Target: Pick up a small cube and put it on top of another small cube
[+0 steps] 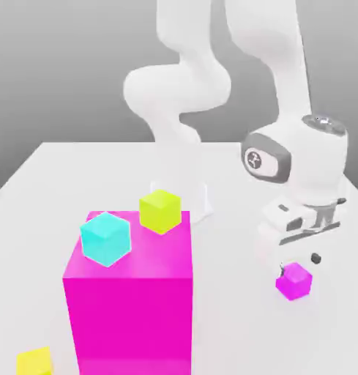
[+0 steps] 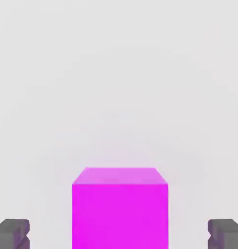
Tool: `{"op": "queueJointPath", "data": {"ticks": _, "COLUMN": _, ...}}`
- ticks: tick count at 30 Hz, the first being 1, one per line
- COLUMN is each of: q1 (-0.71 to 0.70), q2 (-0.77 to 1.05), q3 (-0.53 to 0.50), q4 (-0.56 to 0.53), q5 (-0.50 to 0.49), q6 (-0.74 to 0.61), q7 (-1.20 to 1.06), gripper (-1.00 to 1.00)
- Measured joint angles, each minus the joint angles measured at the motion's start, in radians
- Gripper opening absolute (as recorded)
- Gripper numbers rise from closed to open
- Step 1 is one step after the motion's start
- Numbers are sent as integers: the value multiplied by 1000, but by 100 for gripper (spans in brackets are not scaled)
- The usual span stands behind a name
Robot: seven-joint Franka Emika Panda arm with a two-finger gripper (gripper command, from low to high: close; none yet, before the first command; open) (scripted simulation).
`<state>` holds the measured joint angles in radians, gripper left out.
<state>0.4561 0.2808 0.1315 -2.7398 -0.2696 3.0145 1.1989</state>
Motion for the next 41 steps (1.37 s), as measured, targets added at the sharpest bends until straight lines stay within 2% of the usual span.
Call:
{"op": "queueJointPath", "data": {"ticks": 1, "q1": 22, "q2": 24, "q3": -25, "q4": 5, "q5": -12, "q6": 19, "q7": 10, "gripper": -100}}
{"op": "queueJointPath", "data": {"ticks": 8, "q1": 25, "q2": 25, "q3": -28, "q4": 5, "q5": -16, "q6": 21, "q7": 13, "gripper": -100}}
{"op": "queueJointPath", "data": {"ticks": 12, "q1": -45, "q2": -97, "q3": 69, "q4": -22, "q5": 96, "q6": -74, "q7": -72, "gripper": -100}}
{"op": "queueJointPath", "data": {"ticks": 15, "q1": -66, "q2": -201, "q3": 96, "q4": -34, "q5": 197, "q6": -163, "q7": -149, "gripper": -100}}
{"op": "queueJointPath", "data": {"ticks": 23, "q1": -297, "q2": -356, "q3": -27, "q4": 151, "q5": 250, "q6": -500, "q7": -227, "gripper": -100}}
{"op": "queueJointPath", "data": {"ticks": 33, "q1": -518, "q2": -532, "q3": -237, "q4": 408, "q5": 242, "q6": -932, "q7": -271, "gripper": -100}}
{"op": "queueJointPath", "data": {"ticks": 37, "q1": -539, "q2": -491, "q3": -260, "q4": 351, "q5": 244, "q6": -834, "q7": -279, "gripper": -100}}
{"op": "queueJointPath", "data": {"ticks": 38, "q1": -540, "q2": -481, "q3": -261, "q4": 337, "q5": 245, "q6": -810, "q7": -280, "gripper": 100}}
{"op": "queueJointPath", "data": {"ticks": 41, "q1": -540, "q2": -481, "q3": -261, "q4": 337, "q5": 245, "q6": -810, "q7": -280, "gripper": 100}}
